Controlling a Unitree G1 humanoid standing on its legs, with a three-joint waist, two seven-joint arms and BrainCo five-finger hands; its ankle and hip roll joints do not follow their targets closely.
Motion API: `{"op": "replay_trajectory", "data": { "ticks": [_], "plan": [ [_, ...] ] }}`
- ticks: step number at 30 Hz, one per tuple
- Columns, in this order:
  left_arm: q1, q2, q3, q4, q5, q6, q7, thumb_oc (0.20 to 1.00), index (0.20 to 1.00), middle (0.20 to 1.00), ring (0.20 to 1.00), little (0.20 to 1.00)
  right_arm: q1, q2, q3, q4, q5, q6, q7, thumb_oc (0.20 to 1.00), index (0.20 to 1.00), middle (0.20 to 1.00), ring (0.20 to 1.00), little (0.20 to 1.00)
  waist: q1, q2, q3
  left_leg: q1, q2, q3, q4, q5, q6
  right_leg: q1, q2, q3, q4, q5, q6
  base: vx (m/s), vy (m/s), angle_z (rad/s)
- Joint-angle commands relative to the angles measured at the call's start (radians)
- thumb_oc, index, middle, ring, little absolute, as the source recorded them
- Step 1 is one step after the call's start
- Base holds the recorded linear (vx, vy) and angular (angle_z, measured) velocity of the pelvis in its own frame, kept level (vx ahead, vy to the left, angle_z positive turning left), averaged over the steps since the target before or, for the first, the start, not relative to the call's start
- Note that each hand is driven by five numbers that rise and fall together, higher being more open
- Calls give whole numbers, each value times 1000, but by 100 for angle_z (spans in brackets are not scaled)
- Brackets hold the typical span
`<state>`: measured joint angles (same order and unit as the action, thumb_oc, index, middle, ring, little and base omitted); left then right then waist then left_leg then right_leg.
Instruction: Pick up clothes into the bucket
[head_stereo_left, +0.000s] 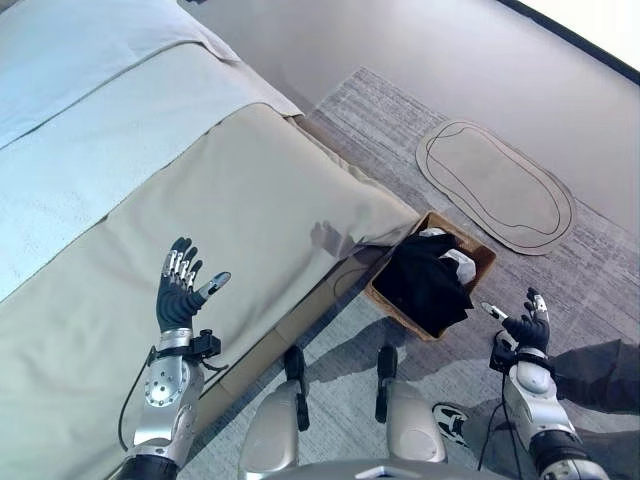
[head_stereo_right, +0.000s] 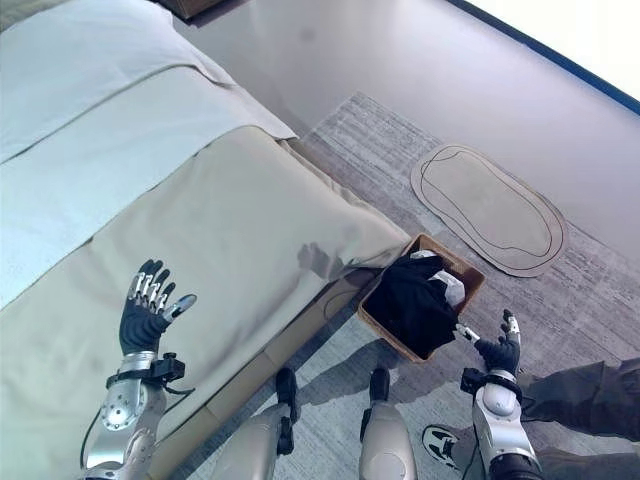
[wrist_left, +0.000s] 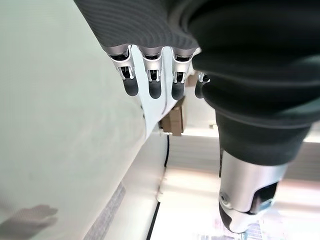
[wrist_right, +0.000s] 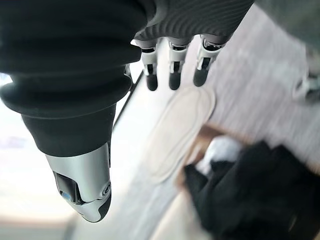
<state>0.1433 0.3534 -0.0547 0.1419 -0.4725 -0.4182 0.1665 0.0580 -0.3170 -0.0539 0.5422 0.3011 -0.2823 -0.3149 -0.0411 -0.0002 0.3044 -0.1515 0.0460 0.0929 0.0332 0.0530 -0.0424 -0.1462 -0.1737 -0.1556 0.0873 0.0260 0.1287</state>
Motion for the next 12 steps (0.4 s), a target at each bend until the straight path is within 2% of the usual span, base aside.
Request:
{"op": "replay_trajectory", "data": {
  "ticks": [1,3,6,12],
  "plan": [
    [14,21,28,-12,42,-26,-29,1000,1000,1000,1000,1000,7,-20,17,-70,20,-68,54,1000,1000,1000,1000,1000,-6,-26,-73,-17,37,-30,-34,52,-25,18,-54,-36,-50,69,49,37,-40,8],
    [49,20,23,-8,114,-21,-24,1000,1000,1000,1000,1000,84,5,25,-133,31,-71,95,1000,1000,1000,1000,1000,-7,-27,-108,28,46,-35,-80,71,-33,58,-34,-52,-57,54,47,38,-33,15],
    [59,21,4,37,199,-16,-2,1000,1000,1000,1000,1000,115,43,59,-135,60,-73,108,1000,1000,1000,1000,1000,-5,-30,-137,69,55,-31,-103,74,-37,93,-19,-61,-61,41,45,29,-16,9],
    [65,-32,-23,74,160,-7,-1,1000,1000,1000,1000,1000,98,65,173,-126,44,-51,131,1000,1000,1000,1000,1000,18,-38,-172,110,60,-31,-102,63,-34,140,-7,-61,-78,29,36,8,-6,3]
  ]
}}
